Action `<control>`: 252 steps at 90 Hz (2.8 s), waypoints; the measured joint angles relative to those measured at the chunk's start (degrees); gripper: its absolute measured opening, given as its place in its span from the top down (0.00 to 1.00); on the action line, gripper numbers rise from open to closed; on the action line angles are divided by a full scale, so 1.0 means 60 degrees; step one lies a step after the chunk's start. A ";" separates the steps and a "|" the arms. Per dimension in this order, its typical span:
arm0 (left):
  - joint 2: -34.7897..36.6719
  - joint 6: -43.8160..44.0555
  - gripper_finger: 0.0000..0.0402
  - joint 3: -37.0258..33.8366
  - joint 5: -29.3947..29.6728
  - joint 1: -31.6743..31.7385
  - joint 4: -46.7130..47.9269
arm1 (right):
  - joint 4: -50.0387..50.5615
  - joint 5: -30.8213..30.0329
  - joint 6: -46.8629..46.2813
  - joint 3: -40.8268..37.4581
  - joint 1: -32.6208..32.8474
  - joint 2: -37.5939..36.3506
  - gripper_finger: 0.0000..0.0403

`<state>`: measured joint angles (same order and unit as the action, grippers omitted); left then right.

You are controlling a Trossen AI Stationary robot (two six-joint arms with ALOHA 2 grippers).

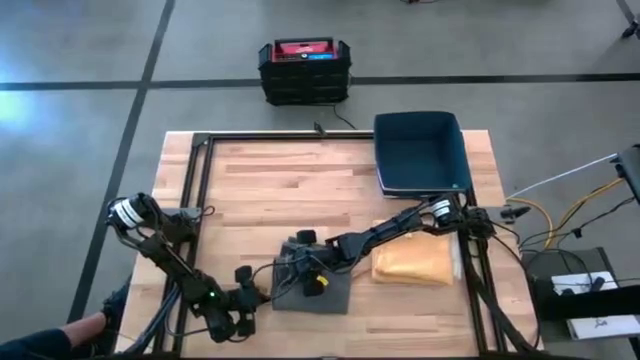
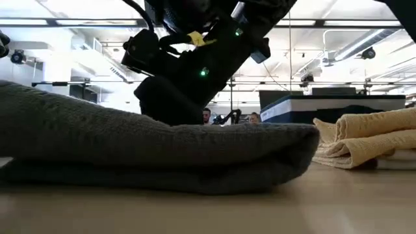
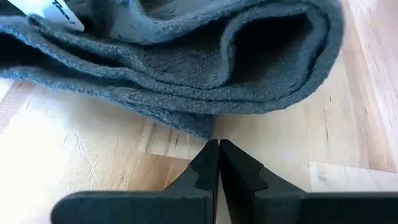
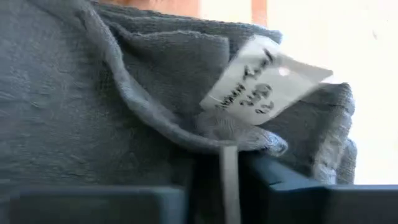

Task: Fold towel
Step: Fold the gray towel

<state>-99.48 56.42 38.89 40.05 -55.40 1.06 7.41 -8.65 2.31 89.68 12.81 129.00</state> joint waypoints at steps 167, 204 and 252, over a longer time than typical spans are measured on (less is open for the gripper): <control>0.1825 -0.0698 1.00 0.1508 -0.0540 0.0614 0.3957 | 0.2450 -0.1061 -0.0418 0.0780 -0.0331 -0.1382 0.66; 0.2127 -0.3873 1.00 0.1341 -0.0022 0.2155 0.1943 | 0.6564 -0.0790 -0.1438 0.2176 0.0503 -0.2205 0.37; 0.1690 -0.1168 1.00 0.0793 -0.2801 0.1984 0.2776 | -0.1701 -0.1568 -0.3521 -0.2844 0.1968 -0.1450 0.53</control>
<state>-89.34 49.42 43.65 23.25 -43.50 17.72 -2.80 -18.05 -18.82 72.62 24.62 120.30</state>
